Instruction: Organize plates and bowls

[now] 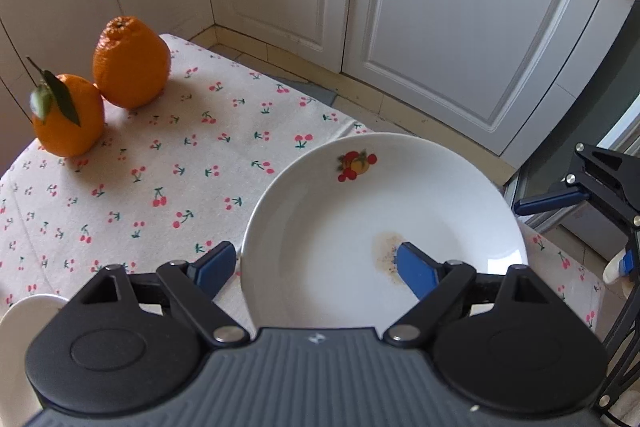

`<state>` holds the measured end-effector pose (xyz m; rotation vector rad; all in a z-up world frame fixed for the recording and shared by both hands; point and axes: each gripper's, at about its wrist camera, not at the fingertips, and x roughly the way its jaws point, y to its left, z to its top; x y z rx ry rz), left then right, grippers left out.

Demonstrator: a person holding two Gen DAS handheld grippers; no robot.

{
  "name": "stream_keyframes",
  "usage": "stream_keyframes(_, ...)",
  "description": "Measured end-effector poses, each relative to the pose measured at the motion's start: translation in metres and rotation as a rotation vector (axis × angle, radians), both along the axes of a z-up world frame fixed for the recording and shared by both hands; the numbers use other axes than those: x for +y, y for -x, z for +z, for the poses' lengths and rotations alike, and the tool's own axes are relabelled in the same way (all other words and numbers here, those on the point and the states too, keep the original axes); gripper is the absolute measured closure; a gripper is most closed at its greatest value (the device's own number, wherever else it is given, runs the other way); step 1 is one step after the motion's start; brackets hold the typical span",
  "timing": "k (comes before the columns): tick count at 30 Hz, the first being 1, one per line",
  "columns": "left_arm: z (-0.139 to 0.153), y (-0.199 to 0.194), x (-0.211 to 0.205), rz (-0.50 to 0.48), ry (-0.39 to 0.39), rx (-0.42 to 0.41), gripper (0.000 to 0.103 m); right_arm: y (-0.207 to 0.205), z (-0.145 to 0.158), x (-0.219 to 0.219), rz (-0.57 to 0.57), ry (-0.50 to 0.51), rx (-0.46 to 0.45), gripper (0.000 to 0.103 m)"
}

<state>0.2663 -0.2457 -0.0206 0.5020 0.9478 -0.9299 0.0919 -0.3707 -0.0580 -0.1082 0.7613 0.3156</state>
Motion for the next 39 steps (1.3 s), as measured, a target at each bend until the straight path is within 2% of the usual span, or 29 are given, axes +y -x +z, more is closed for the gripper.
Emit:
stream_keyframes(6,0.043,0.038,0.045,0.058,0.071,-0.118,0.010,0.034,0.020,0.018,-0.012,-0.022,-0.050,0.000)
stream_keyframes(9,0.056,0.061,0.070,0.092,0.095,-0.163,0.009,0.049,0.026,0.036,0.005,0.001,-0.079,0.000)
stream_keyframes(15,0.060,0.116,0.121,0.193,0.096,-0.279,0.007,0.070,0.035,0.071,0.036,0.019,-0.122,0.000)
stream_keyframes(19,0.052,0.147,0.153,0.269,0.090,-0.325,0.007,0.077,0.037,0.089,0.035,0.026,-0.139,0.000)
stream_keyframes(22,0.043,0.167,0.172,0.325,0.093,-0.323,0.007,0.085,0.036,0.100,0.023,0.021,-0.148,0.000)
stream_keyframes(26,0.029,0.188,0.187,0.398,0.051,-0.329,0.007,0.090,0.034,0.111,-0.025,0.050,-0.166,0.000)
stream_keyframes(29,0.024,0.200,0.200,0.449,0.082,-0.295,0.007,0.092,0.032,0.116,-0.052,0.037,-0.162,0.000)
stream_keyframes(33,0.020,0.211,0.214,0.471,0.108,-0.269,0.007,0.091,0.031,0.120,-0.056,0.000,-0.154,0.000)
stream_keyframes(39,0.013,0.231,0.231,0.485,0.123,-0.267,0.007,0.091,0.035,0.131,-0.043,0.017,-0.165,0.000)
